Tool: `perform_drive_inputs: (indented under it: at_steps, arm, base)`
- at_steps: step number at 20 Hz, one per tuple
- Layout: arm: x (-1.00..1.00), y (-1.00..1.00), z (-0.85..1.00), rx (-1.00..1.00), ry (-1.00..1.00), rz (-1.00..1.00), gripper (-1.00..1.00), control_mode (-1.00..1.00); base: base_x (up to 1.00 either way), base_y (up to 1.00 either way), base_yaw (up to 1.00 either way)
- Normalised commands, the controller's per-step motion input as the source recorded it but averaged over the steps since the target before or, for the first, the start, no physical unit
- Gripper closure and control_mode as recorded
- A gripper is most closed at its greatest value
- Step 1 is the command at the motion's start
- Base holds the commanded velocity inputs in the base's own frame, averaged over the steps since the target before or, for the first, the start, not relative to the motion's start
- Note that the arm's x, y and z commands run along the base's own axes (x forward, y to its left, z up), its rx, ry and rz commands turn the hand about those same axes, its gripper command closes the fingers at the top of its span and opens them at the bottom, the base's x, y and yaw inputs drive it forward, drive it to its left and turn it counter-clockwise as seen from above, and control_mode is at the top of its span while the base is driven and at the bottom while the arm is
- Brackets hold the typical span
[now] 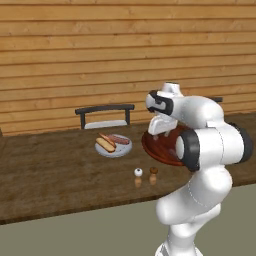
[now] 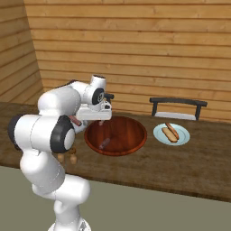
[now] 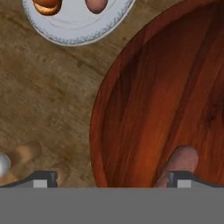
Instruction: Place one bun and one sausage from the bowl on each plate.
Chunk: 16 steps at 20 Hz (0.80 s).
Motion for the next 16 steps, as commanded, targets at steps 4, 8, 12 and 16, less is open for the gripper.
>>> perform_drive_inputs:
  at_steps: [4, 8, 12, 16]
  arm:
    - [-0.23, -0.4, 0.0, -0.11, 0.21, -0.15, -1.0, -1.0]
    - [-0.08, -0.22, -0.31, -0.04, 0.04, -0.15, -1.0, -1.0]
    - [0.01, -0.12, -0.31, -0.01, 0.04, -0.1, -1.0, -1.0]
    - [0.21, -0.35, -0.06, -0.03, 0.0, -0.11, -1.0, -1.0]
  base:
    - [0.0, 0.0, 0.0]
    - [0.0, 0.0, 0.0]
    - [0.0, 0.0, 0.0]
    - [0.0, 0.0, 0.0]
